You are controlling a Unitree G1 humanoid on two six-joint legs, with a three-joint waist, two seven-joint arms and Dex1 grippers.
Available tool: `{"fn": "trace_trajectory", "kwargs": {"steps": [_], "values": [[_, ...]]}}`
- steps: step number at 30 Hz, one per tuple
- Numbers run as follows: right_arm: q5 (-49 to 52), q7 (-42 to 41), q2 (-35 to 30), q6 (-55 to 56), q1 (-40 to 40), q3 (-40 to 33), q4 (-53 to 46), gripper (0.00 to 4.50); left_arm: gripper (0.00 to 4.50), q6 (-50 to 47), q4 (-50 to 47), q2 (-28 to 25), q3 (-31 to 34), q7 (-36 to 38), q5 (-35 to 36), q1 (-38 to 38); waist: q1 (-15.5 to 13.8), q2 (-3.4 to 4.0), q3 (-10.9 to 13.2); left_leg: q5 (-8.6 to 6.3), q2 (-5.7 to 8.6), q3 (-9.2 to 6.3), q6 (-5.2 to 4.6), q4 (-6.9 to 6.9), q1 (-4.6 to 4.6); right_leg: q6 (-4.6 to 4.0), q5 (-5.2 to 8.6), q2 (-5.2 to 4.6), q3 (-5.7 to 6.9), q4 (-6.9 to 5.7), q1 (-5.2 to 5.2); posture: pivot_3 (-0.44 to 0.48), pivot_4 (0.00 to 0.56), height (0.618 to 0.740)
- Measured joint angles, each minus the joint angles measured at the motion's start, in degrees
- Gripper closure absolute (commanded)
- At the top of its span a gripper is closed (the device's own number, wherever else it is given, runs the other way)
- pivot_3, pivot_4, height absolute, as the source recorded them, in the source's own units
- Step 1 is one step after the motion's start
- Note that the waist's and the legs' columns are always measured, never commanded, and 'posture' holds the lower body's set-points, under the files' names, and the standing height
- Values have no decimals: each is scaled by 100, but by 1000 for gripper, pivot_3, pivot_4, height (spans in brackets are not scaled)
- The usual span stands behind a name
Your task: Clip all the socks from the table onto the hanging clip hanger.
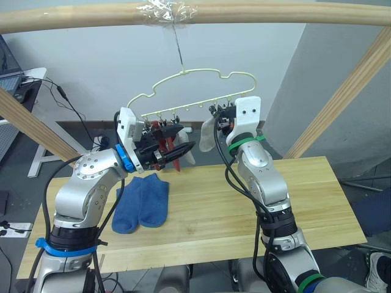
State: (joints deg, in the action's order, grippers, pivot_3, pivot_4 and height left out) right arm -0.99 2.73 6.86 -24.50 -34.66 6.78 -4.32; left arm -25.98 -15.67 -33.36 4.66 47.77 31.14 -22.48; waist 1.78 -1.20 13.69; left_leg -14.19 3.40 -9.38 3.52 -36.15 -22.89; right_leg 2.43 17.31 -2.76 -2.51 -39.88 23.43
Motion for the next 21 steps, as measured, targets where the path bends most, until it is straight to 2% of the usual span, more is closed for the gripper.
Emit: {"fn": "trace_trajectory", "kwargs": {"steps": [21], "values": [[17, -15, 82, -103, -12, 47, 147, 2647, 1551, 0, -2, 3, -24, -62, -1, 0, -1, 0, 0, 0, 0, -1, 0, 0, 0, 0, 0, 0, 0, -1, 1, 111, 229, 740]]}}
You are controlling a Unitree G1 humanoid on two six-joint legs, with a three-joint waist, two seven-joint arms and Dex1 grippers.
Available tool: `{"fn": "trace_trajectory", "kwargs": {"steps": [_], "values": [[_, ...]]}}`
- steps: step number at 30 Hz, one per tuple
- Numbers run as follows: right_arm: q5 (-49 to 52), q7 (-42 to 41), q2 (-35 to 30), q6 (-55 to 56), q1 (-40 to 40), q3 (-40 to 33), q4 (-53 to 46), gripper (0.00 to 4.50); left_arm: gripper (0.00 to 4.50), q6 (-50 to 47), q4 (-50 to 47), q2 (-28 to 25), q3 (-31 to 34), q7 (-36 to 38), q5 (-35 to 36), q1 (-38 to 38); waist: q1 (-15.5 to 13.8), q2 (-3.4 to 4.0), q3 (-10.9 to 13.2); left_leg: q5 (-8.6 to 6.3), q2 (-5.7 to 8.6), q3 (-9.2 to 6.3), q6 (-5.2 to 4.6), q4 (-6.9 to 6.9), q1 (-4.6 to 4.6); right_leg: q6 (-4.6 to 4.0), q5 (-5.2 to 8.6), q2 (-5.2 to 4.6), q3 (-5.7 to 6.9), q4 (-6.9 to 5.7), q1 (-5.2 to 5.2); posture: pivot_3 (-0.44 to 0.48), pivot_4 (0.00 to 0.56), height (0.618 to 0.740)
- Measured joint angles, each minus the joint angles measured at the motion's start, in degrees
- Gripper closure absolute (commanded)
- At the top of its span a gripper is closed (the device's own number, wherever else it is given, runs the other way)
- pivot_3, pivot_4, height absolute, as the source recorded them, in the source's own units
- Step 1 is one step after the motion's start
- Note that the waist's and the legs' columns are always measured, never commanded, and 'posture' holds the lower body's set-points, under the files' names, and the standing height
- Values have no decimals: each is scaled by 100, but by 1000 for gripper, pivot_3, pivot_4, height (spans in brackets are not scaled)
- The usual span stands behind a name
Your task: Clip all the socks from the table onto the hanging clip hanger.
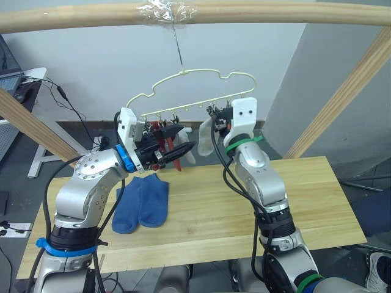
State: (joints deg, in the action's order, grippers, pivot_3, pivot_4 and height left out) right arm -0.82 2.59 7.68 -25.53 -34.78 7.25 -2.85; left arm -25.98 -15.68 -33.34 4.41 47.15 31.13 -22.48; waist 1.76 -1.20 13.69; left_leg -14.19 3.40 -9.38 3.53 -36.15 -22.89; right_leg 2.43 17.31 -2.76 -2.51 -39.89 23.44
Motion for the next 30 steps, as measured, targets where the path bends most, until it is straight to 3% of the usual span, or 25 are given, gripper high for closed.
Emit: {"fn": "trace_trajectory", "kwargs": {"steps": [22, 30], "values": [[86, 3, -2, 146, -82, -56, 87, 2647, 1551, 2, -65, 102, -2, -21, 47, 0, 0, 0, 0, 1, 0, 0, 2, 0, 0, 0, 0, 0, 1, -1, 1, 116, 219, 740], [197, 5, -2, 149, -82, -55, 87, 4430, 1551, 2, -98, 103, -2, -23, 50, 0, 0, 0, 0, 1, 0, 0, 2, 0, 0, 0, 0, 0, 0, -1, 1, 117, 210, 740]]}}
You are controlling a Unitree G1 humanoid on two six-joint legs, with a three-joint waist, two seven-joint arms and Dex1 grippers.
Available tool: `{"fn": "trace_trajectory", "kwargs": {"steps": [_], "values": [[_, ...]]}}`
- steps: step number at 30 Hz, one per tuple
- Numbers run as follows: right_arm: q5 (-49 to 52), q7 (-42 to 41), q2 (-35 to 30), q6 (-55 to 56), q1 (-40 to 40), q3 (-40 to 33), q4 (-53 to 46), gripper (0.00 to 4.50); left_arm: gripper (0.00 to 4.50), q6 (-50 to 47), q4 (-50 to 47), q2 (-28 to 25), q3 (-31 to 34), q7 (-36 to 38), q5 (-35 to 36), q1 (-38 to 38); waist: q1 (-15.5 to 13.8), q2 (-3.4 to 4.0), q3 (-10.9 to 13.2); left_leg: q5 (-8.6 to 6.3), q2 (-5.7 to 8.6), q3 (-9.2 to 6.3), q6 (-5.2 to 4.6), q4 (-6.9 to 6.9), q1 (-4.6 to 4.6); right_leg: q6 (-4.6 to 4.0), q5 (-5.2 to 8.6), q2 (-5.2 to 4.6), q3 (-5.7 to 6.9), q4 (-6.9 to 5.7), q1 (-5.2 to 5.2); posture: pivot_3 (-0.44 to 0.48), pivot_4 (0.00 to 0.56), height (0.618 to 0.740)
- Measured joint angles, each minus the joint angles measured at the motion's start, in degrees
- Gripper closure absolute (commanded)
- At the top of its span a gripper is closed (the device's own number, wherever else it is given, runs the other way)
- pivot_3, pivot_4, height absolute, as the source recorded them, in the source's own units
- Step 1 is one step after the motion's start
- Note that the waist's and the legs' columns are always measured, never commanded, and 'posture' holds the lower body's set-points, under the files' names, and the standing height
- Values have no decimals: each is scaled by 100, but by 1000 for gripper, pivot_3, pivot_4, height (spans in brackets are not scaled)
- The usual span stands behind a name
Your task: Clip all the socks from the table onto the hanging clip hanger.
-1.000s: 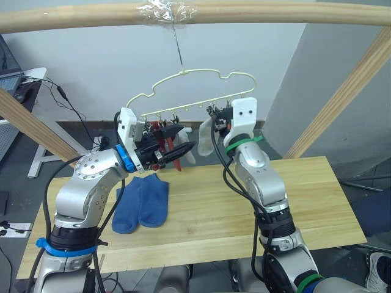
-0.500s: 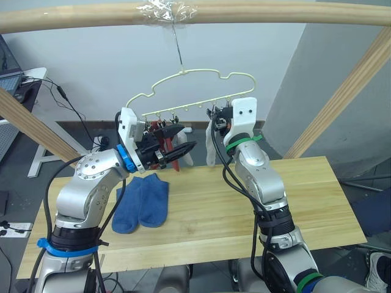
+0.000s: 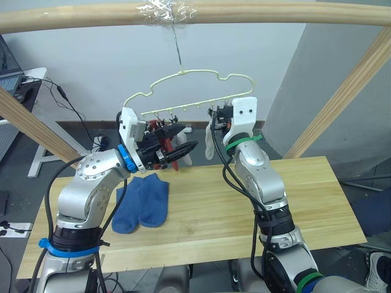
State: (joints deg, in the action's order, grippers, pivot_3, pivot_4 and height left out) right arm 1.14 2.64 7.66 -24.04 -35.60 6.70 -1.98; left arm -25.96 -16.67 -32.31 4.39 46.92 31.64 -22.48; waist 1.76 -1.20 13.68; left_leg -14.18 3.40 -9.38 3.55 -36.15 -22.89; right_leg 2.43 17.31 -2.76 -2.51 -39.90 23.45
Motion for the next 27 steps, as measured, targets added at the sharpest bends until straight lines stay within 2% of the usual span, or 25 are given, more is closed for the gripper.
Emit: {"fn": "trace_trajectory", "kwargs": {"steps": [8, 11, 12, 14, 18, 19, 24, 27], "values": [[17, -55, -15, 2, 13, -1, -34, 4479, 1551, 5, -87, 17, 0, -16, -5, 42, -1, 0, -1, 2, 0, 1, 4, 0, 0, 0, 0, 0, 1, -1, 0, 111, 202, 740], [77, -368, -286, -181, 105, 22, -242, 4479, 1551, 203, 188, 2, -21, -126, -315, 45, -6, 1, -2, 3, 2, 3, 4, -1, 0, 0, 0, 1, 0, -2, 0, 98, 196, 740], [160, -571, -476, -353, 153, 18, -369, 4479, 1551, 444, 475, -68, -95, -200, -646, 55, -7, 2, -5, 4, 2, 3, 4, -1, 2, 0, 0, 1, 0, -2, 0, 91, 194, 740], [362, -1030, -936, -718, 255, -17, -741, 4500, 1195, 1002, 1439, -299, -259, -346, -1393, 157, -4, 4, -10, 4, 2, 5, 4, 0, 6, 0, 0, 4, -1, -4, -1, 91, 194, 740], [679, -1428, -1357, -1239, 278, -222, -1205, 4500, 146, 1639, 2919, -475, -555, -337, -2177, 321, -8, 1, -12, 4, 1, -1, 4, 1, 4, 0, 0, 4, 4, -4, -1, 65, 189, 740], [723, -1491, -1387, -1338, 291, -244, -1275, 4500, 28, 1801, 3188, -476, -645, -333, -2322, 326, -8, 0, -13, 4, 1, -2, 4, 0, 3, -1, 0, 3, 4, -4, -1, 65, 189, 740], [928, -1641, -1557, -1776, 348, -283, -1531, 4500, 28, 2569, 4364, -396, -948, -359, -2899, 327, -27, -18, -25, 4, 12, -5, 3, -5, -1, 0, 0, -12, 5, -3, -1, 47, 187, 740], [981, -1611, -1550, -1939, 361, -352, -1651, 4500, 28, 2747, 4693, -262, -1123, -381, -3118, 330, -26, -32, -35, 5, 13, -9, 1, -6, 0, -1, 0, -15, 5, -5, -1, 35, 187, 740]]}}
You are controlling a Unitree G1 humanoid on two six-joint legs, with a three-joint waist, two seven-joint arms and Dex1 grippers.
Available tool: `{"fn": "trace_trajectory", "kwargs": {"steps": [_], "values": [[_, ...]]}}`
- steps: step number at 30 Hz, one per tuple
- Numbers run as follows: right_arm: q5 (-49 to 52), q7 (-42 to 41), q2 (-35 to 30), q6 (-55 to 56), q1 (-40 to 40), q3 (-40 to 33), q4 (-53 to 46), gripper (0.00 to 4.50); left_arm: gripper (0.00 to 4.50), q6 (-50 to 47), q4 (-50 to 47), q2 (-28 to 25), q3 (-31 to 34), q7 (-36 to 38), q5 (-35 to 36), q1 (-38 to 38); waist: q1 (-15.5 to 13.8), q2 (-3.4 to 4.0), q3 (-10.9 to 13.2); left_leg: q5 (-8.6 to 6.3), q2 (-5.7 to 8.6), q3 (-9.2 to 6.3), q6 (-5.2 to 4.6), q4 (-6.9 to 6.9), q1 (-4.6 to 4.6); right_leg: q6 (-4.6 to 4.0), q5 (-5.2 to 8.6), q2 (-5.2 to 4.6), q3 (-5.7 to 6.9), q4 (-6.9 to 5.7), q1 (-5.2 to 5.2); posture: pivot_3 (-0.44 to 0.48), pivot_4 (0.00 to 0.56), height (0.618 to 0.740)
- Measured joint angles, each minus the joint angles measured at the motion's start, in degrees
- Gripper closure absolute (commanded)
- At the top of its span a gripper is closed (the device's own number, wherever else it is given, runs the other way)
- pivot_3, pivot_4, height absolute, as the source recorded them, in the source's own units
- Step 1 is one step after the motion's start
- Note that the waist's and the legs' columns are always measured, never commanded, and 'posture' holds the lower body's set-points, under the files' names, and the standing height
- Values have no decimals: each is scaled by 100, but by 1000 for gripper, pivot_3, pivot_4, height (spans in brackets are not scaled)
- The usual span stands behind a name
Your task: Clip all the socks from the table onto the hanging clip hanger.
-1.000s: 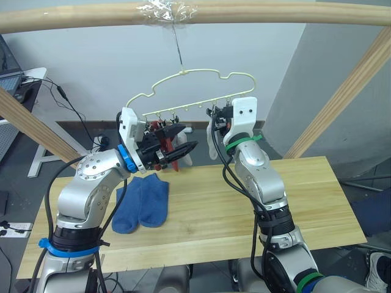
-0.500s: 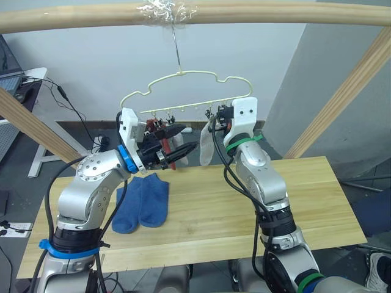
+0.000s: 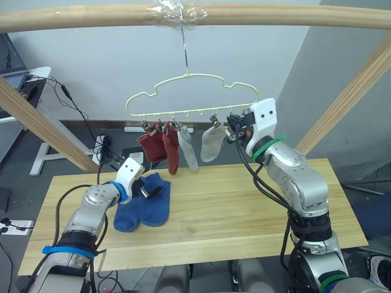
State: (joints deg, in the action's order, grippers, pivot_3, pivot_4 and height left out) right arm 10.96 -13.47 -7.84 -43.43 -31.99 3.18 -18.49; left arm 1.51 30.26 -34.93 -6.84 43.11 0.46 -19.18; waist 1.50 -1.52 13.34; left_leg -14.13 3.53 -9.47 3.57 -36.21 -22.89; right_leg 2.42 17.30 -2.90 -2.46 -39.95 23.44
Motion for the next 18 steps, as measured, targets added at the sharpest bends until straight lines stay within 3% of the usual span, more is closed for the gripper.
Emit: {"fn": "trace_trajectory", "kwargs": {"steps": [5, 6, 9, 18], "values": [[97, 102, 19, -151, 2, -37, -76, 4500, 28, 161, 192, 118, -192, 0, -315, 26, 15, -6, -19, 0, -1, -2, -1, -1, 1, 0, 0, 0, 4, -4, 0, 26, 196, 740], [111, 111, 18, -172, 2, -42, -78, 4500, 200, 176, 211, 126, -196, -3, -347, 23, 15, -5, -30, 0, -1, -1, -2, 0, 1, 0, 0, 0, 4, -4, -1, 26, 196, 740], [124, 143, 7, -209, -1, -122, -66, 4500, 799, 385, 550, 273, -233, -107, -464, -112, 9, 4, -69, -1, 6, 1, -13, -1, 7, 0, 0, -5, 7, -3, -11, 23, 203, 740], [153, 151, -109, -175, -28, -188, 29, 4500, 3364, 786, 857, 386, -304, 58, -544, -134, 26, 9, -114, 2, 3, 1, -41, -1, 21, -7, -21, -3, 8, -7, -21, 18, 219, 740]]}}
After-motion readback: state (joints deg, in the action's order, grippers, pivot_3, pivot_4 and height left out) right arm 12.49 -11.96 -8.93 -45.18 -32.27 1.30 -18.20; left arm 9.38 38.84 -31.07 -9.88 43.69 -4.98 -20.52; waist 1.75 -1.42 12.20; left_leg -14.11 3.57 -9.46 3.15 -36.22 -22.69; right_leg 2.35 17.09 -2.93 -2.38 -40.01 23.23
